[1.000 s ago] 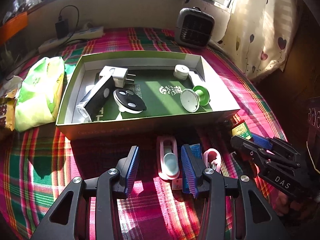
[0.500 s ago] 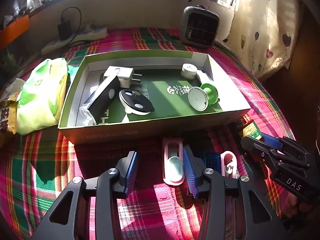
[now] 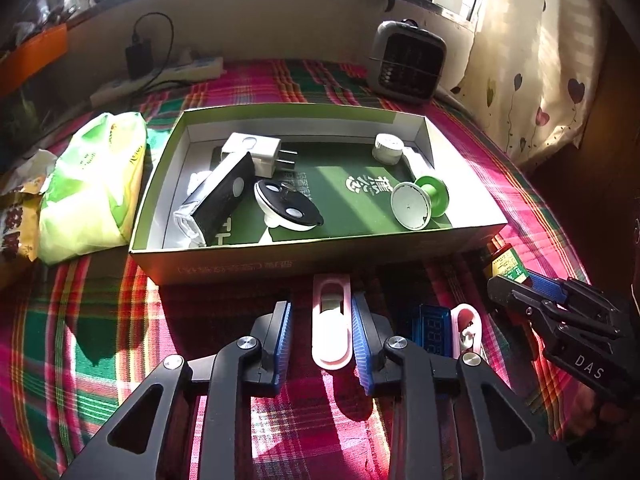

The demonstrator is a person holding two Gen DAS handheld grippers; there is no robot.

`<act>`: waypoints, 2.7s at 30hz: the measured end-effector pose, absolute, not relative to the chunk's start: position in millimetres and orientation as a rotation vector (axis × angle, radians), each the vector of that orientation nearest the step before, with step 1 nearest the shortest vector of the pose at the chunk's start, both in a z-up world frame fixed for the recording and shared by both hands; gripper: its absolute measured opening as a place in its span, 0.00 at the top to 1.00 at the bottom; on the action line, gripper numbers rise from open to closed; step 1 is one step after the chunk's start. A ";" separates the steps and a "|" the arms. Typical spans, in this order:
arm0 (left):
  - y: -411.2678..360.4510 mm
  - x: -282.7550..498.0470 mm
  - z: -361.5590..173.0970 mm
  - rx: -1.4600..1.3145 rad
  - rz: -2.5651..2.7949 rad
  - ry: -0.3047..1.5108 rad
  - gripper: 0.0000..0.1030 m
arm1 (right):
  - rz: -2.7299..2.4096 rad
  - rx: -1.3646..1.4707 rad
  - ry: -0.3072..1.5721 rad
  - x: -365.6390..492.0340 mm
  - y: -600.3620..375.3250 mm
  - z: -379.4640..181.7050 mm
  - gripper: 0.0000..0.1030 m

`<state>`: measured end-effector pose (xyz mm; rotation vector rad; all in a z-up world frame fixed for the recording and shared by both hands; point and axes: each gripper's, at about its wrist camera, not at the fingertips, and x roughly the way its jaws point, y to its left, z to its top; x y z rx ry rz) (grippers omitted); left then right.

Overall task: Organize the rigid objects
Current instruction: 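Grasp the pink-and-white oval clip with the left tool while the right tool holds the bottle, then carry the bottle in the right tool and clip in the left tool into the box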

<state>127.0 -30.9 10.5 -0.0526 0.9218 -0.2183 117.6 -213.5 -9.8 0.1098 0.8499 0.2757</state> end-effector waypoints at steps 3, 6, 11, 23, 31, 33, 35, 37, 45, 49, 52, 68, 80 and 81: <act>-31.4 126.4 10.8 -0.060 -0.233 0.920 0.82 | 0.275 0.110 0.850 117.6 -213.6 -9.7 0.68; -32.9 125.6 10.4 -0.056 -0.236 0.918 0.83 | 0.275 0.109 0.850 117.6 -213.4 -9.6 0.68; -32.3 125.1 10.4 -0.061 -0.239 0.917 0.84 | 0.276 0.110 0.850 117.6 -213.4 -9.4 0.68; -33.8 122.4 11.7 -0.061 -0.246 0.910 0.84 | 0.270 0.099 0.850 117.8 -212.3 -9.8 0.68; -34.5 120.8 13.9 -0.061 -0.253 0.906 0.84 | 0.269 0.095 0.852 117.7 -211.5 -9.1 0.68; -34.5 120.4 14.8 -0.062 -0.254 0.904 0.84 | 0.272 0.091 0.850 117.2 -210.8 -8.4 0.68; -34.8 119.9 15.6 -0.063 -0.255 0.903 0.84 | 0.273 0.092 0.847 116.7 -210.8 -7.3 0.68; -34.4 118.8 16.7 -0.063 -0.259 0.902 0.84 | 0.275 0.094 0.839 115.7 -211.3 -5.1 0.68; -35.0 113.1 27.5 -0.062 -0.274 0.876 0.84 | 0.281 0.097 0.821 112.8 -210.9 4.3 0.68; -33.2 111.5 34.6 -0.064 -0.276 0.860 0.84 | 0.283 0.095 0.808 111.8 -210.2 10.0 0.68; -29.7 111.2 40.1 -0.074 -0.283 0.851 0.84 | 0.283 0.092 0.798 113.7 -208.0 15.2 0.68; -3.5 129.0 55.5 -0.108 -0.260 0.826 0.84 | 0.310 0.082 0.763 138.2 -184.8 38.7 0.68; 20.7 159.2 54.9 -0.126 -0.234 0.841 0.84 | 0.320 0.074 0.789 171.1 -157.6 35.6 0.68; 22.1 161.6 54.9 -0.127 -0.232 0.841 0.84 | 0.321 0.072 0.792 174.0 -155.3 34.6 0.68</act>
